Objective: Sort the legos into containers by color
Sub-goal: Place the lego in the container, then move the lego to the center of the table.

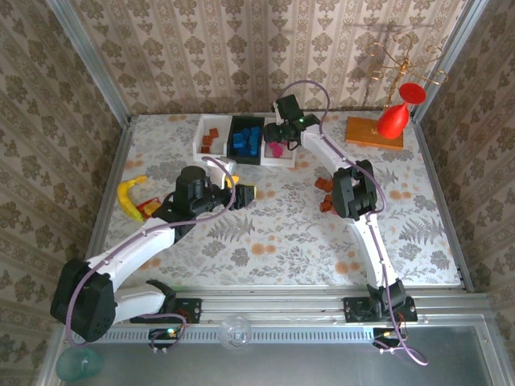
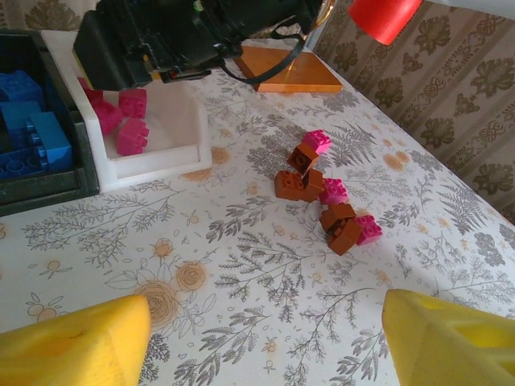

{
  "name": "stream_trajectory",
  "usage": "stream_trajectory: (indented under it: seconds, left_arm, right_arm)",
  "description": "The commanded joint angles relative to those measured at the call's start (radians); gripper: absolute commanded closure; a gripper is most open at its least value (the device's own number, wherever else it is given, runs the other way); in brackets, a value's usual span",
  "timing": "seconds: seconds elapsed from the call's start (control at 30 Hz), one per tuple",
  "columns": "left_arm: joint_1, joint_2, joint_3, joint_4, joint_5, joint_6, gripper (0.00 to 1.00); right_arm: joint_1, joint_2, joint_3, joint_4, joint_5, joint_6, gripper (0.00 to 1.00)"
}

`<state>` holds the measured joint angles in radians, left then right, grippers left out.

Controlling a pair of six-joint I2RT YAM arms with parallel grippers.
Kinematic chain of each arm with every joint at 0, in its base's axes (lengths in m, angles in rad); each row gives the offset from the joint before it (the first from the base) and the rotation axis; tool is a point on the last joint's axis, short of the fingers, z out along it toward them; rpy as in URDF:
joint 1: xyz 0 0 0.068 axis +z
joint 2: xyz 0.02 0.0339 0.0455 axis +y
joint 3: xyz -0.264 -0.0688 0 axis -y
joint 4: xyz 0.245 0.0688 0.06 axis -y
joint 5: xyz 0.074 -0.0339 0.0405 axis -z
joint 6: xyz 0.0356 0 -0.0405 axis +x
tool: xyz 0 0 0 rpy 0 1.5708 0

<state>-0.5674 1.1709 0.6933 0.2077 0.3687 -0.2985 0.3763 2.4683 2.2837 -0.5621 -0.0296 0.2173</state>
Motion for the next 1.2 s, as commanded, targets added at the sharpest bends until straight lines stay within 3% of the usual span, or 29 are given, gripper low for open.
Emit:
stream_trajectory:
  seconds: [0.0, 0.23, 0.43, 0.63, 1.17]
  left_arm:
    - [0.008, -0.016, -0.003, -0.028, -0.007, 0.017, 0.23]
    - [0.009, 0.037, 0.01, -0.007, 0.016, 0.015, 0.23]
    - [-0.004, 0.086, -0.008, 0.041, 0.052, 0.026, 0.24]
    - [-0.039, 0.111, -0.021, 0.03, 0.002, 0.079, 0.24]
    - [-0.061, 0.122, -0.055, 0.056, -0.126, 0.096, 0.23]
  right_arm:
    - [0.006, -0.179, -0.134, 0.05, 0.024, -0.002, 0.4]
    - [0.003, -0.535, -0.636, 0.226, 0.063, -0.024, 0.33]
    - [-0.005, -0.734, -0.876, 0.2, 0.158, -0.049, 0.29]
    - [-0.034, -0.817, -0.969, 0.112, 0.227, -0.058, 0.26]
    - [-0.06, -0.851, -1.021, 0.039, 0.123, 0.173, 0.25]
